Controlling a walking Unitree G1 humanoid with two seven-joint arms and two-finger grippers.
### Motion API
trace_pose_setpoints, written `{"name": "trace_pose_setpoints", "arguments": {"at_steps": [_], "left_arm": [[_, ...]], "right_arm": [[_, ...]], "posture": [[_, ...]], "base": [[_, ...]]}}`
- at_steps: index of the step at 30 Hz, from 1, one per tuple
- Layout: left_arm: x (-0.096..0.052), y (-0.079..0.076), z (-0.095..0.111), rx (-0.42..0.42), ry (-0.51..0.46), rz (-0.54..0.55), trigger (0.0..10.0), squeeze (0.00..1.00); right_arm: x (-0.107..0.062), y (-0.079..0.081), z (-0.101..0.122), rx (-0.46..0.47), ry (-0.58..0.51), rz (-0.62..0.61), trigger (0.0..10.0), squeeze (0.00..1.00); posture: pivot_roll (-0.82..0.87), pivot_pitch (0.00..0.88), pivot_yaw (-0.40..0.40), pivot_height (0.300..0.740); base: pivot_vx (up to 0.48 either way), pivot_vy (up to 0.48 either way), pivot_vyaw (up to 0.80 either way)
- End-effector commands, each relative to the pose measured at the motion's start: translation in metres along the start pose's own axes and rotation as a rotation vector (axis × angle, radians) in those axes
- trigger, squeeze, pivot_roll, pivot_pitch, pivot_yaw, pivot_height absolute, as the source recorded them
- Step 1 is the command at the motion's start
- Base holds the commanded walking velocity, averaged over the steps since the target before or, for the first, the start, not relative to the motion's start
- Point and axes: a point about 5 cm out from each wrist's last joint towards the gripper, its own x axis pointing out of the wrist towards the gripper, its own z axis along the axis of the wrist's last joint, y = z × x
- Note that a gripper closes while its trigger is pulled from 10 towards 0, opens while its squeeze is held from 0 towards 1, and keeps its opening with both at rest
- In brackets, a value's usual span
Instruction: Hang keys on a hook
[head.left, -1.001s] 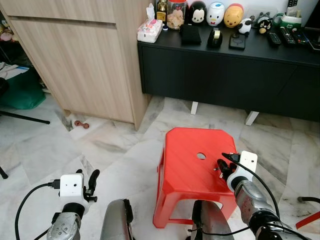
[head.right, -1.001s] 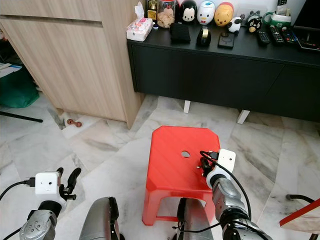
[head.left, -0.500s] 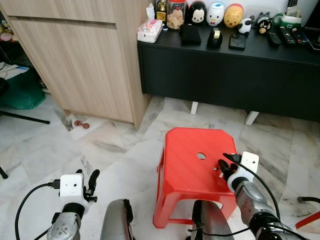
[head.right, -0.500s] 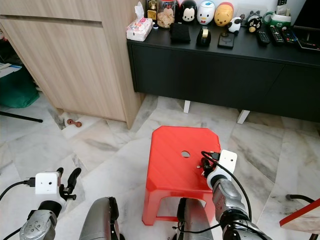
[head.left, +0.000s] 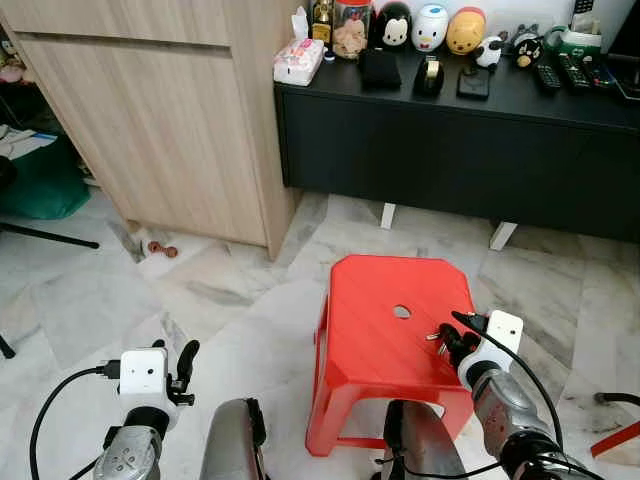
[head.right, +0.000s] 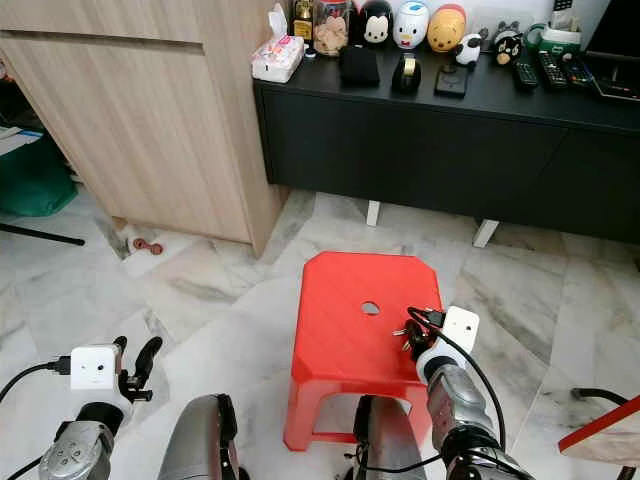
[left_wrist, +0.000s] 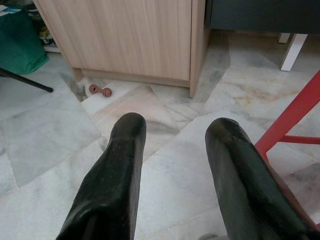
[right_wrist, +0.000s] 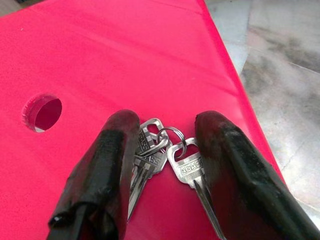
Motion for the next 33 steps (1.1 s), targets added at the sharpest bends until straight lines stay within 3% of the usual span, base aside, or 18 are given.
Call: {"name": "trace_pose_setpoints", "arguments": {"at_steps": [1,2,3,4,5,33], "left_arm": [[-0.003,0.000,-0.004,0.012,0.021,-0.008,10.0,0.00],[-0.003,0.000,-0.004,0.012,0.021,-0.008,10.0,0.00],[-0.003,0.000,-0.005,0.012,0.022,-0.009,10.0,0.00],[-0.003,0.000,-0.005,0.012,0.022,-0.009,10.0,0.00],[-0.003,-0.001,-0.005,0.010,0.022,-0.009,10.0,0.00],[-0.004,-0.001,-0.007,0.003,0.031,-0.006,10.0,0.00]], "right_arm": [[0.000,0.001,-0.003,0.003,0.008,-0.001,5.4,0.00],[0.000,0.001,-0.003,0.003,0.008,-0.001,5.4,0.00],[0.000,0.002,-0.003,0.002,0.006,0.000,0.8,0.00],[0.000,0.002,-0.003,0.002,0.006,0.000,0.8,0.00],[0.000,0.002,-0.002,0.002,0.004,0.001,0.0,0.00],[0.001,0.018,0.000,-0.050,-0.039,0.086,0.0,0.00]], "posture": [[0.10,0.105,-0.013,0.560],[0.10,0.105,-0.013,0.560],[0.10,0.105,-0.013,0.560],[0.10,0.105,-0.013,0.560],[0.10,0.106,-0.014,0.560],[0.10,0.105,-0.016,0.560]], "base": [[0.000,0.000,0.00],[0.000,0.000,0.00],[0.000,0.000,0.00],[0.000,0.000,0.00],[0.000,0.000,0.00],[0.000,0.000,0.00]]}}
